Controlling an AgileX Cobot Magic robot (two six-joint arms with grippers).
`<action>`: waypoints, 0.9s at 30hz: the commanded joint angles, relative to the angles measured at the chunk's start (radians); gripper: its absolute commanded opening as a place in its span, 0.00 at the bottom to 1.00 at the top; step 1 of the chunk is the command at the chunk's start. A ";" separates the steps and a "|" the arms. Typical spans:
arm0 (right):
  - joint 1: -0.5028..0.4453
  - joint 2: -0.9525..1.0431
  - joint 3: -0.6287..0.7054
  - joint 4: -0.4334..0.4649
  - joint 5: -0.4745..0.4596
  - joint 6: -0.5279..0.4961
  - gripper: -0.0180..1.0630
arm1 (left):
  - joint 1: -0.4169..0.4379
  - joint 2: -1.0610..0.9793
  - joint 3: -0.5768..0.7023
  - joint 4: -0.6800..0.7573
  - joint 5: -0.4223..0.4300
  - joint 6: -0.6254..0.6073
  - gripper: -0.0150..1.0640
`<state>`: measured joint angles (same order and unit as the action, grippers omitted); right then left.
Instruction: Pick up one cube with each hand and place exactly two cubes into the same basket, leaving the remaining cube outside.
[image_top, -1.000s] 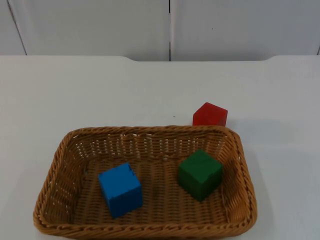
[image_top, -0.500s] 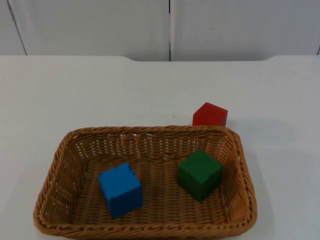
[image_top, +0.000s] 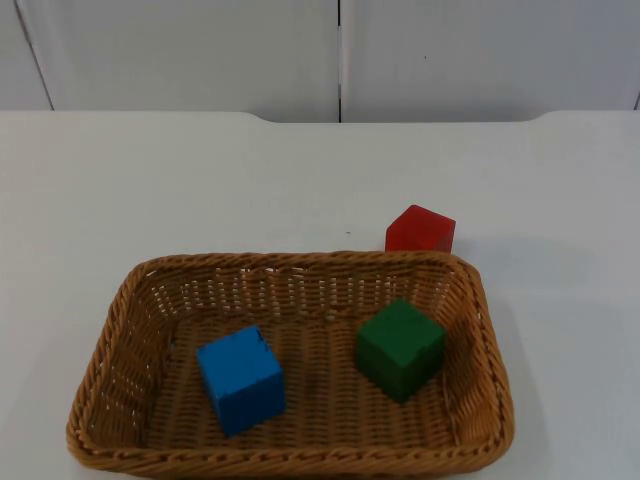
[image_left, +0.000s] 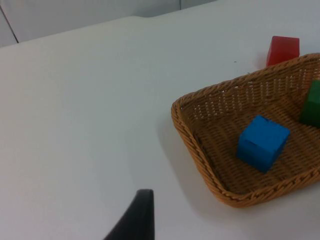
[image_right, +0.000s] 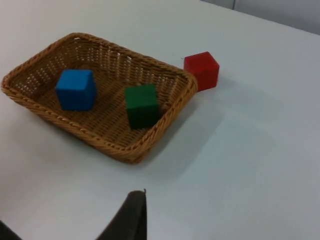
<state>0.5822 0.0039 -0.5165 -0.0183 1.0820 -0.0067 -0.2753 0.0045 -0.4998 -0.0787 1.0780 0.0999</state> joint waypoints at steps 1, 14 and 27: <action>-0.028 -0.004 0.001 0.001 -0.005 0.000 0.99 | -0.003 -0.004 0.003 0.004 -0.002 -0.003 0.99; -0.242 -0.004 0.001 0.001 -0.005 0.000 0.99 | -0.003 -0.004 0.003 0.004 -0.002 -0.003 0.99; -0.453 -0.004 0.001 0.001 -0.005 0.000 0.99 | -0.003 -0.004 0.003 0.004 -0.002 -0.003 0.99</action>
<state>0.1658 0.0039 -0.5165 -0.0183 1.0820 0.0000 -0.2753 0.0045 -0.4998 -0.0787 1.0780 0.0999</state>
